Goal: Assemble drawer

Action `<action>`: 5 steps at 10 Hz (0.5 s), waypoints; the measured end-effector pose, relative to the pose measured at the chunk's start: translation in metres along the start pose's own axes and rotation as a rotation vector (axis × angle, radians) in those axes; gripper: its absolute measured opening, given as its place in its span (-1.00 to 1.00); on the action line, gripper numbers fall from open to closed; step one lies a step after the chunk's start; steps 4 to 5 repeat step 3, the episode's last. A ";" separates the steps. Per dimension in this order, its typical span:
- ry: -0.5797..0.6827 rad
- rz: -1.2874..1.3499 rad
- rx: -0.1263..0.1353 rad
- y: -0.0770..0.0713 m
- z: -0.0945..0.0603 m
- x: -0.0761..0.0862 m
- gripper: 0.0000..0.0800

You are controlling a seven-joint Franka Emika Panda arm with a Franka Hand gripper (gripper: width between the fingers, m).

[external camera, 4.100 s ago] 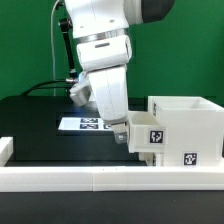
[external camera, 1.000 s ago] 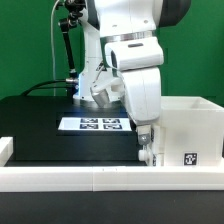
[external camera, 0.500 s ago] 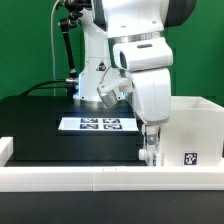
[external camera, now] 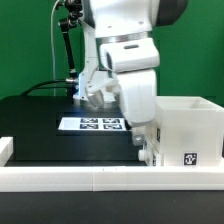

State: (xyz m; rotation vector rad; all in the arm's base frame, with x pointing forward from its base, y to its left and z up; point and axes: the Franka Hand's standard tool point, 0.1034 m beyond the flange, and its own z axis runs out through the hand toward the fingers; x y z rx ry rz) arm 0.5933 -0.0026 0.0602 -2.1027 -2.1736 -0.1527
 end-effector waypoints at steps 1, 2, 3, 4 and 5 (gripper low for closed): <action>-0.005 0.015 -0.009 0.000 -0.005 -0.010 0.62; -0.012 0.038 -0.023 -0.002 -0.013 -0.020 0.62; -0.023 0.096 -0.080 -0.006 -0.020 -0.025 0.62; -0.023 0.096 -0.080 -0.006 -0.020 -0.025 0.62; -0.023 0.096 -0.080 -0.006 -0.020 -0.025 0.62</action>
Offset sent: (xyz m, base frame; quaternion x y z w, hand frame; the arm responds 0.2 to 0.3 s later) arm 0.0000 0.0000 0.0000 0.0000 0.0000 0.0000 1.0000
